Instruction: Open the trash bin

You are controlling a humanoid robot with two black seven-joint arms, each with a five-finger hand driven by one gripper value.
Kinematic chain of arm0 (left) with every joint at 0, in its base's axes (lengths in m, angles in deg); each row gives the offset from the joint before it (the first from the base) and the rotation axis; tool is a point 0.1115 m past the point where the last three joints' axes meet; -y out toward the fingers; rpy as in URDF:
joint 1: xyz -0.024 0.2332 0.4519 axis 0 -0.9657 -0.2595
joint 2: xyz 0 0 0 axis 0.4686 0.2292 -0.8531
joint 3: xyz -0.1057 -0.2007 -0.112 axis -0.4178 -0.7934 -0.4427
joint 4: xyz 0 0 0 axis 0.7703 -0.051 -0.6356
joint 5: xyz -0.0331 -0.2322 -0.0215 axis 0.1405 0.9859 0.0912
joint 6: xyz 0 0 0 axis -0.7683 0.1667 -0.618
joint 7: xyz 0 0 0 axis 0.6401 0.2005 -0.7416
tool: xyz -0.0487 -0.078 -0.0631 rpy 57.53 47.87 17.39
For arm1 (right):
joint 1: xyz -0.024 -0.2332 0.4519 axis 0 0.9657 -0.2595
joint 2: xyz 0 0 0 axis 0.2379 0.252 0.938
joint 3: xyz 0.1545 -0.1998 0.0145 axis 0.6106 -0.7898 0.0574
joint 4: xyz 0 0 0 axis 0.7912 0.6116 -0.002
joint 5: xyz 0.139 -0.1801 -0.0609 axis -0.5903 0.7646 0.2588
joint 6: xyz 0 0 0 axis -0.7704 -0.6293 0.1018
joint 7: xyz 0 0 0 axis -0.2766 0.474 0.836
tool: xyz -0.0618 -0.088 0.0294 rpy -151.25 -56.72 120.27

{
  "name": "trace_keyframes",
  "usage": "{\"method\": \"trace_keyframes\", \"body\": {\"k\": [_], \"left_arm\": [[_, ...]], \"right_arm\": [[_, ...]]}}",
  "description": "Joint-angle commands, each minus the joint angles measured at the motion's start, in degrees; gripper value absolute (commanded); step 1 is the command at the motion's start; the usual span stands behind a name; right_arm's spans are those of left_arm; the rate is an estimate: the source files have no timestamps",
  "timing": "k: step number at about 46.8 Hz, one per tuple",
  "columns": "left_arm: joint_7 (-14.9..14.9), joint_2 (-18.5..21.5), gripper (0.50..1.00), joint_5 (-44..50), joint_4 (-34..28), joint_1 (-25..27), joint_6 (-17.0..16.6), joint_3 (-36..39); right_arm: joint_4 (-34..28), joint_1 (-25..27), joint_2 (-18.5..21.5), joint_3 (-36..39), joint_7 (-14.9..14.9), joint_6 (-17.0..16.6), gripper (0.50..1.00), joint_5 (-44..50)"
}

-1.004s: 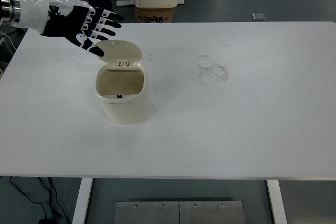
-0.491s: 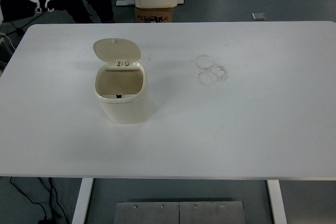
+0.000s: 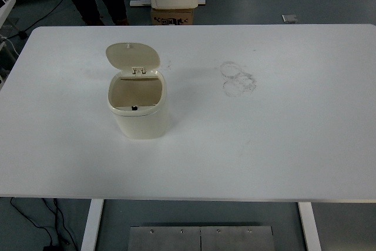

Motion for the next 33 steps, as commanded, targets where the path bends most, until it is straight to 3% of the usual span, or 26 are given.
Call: {"method": "trace_keyframes", "body": {"k": [1,16,33], "left_arm": [[-0.03,-1.38,1.000,-0.02,3.34,-1.96,0.35,-2.45],[-0.12,-4.81,1.000,1.04,7.83,-8.11,2.19,-10.01],[-0.20,-7.00,1.000,4.55,9.41,-10.84,2.57,-10.36]], "right_arm": [[-0.01,0.04,-0.01,0.00,0.04,0.01,0.991,0.00],[-0.01,0.04,-0.01,0.00,-0.05,0.01,0.991,0.00],[-0.01,0.04,-0.01,0.00,-0.05,0.01,0.991,0.00]]}}
